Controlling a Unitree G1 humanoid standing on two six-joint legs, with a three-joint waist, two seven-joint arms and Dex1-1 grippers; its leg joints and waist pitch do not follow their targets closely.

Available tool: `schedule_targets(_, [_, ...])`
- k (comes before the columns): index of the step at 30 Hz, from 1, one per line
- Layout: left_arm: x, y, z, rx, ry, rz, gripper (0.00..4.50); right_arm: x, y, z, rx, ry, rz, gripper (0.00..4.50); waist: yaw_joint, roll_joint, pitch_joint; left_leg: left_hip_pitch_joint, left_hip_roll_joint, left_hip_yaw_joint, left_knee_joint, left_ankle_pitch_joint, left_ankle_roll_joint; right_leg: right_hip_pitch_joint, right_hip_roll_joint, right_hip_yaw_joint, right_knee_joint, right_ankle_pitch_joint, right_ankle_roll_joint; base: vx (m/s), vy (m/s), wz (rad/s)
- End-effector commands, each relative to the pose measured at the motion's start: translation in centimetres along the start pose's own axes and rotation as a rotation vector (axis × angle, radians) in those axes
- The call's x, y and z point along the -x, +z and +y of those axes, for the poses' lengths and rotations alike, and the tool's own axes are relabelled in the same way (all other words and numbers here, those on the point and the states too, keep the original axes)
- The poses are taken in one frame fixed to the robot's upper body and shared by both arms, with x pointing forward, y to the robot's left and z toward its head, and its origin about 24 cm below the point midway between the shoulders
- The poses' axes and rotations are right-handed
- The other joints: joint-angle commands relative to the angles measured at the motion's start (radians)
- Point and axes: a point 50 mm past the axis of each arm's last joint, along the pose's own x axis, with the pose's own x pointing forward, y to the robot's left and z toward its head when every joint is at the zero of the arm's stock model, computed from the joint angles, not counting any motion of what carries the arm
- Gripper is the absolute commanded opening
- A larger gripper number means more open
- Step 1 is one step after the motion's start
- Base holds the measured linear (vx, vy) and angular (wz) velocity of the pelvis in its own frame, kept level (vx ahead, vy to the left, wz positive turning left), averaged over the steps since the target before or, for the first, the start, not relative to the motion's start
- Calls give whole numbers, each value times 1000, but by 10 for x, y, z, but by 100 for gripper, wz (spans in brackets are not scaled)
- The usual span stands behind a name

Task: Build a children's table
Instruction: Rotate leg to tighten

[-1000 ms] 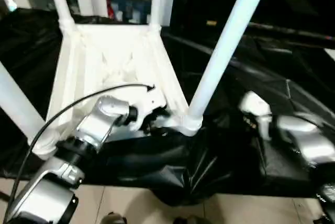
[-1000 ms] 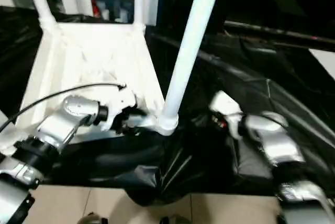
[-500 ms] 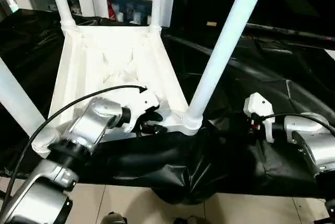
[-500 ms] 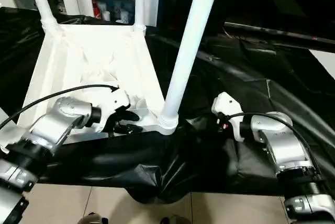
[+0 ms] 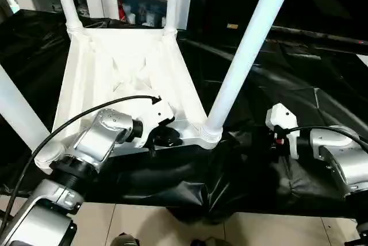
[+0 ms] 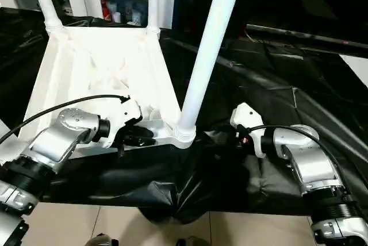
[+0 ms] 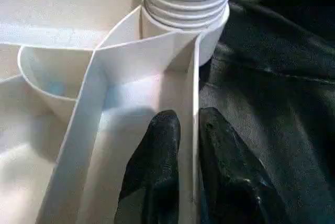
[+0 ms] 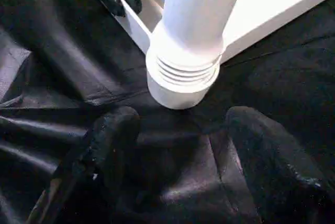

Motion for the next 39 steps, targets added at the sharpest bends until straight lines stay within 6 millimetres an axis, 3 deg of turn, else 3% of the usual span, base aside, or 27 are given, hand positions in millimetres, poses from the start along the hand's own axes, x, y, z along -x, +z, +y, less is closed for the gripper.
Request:
schedule_targets(1, [-2,-8,-4,7,-16,49,45,3,4,-2,18,-4,9,315,5,1,-66,9,24,-8,-71,-264,24,46,-59,39,-87,-402,-138,0,0,0])
schedule_targets(8, [-2,-9,-4,0,-19,62,2,2,5,-2,7,9,-4,315,5,1,-65,9,23,-8,-71,-267,24,46,-60,39,-88,-410,-134,0,0,0])
schedule_targets(15, [-1,-12,-6,-7,-35,82,0,-10,7,2,-50,15,-60,387,2,1,-68,8,25,-7,-71,-251,22,45,-59,39,-81,-357,-154,0,0,0])
schedule_targets(20, [-4,-12,-9,-14,-46,57,0,-32,10,0,-8,-70,-92,387,-1,3,-68,11,23,-7,-73,-261,5,43,-59,39,-81,-363,-156,0,0,0])
schedule_targets(39, [-6,-11,-7,15,-29,9,0,-64,13,-2,-35,-83,-127,387,-1,5,-67,13,24,-6,-75,-270,-4,44,-61,43,-78,-346,-165,0,0,0])
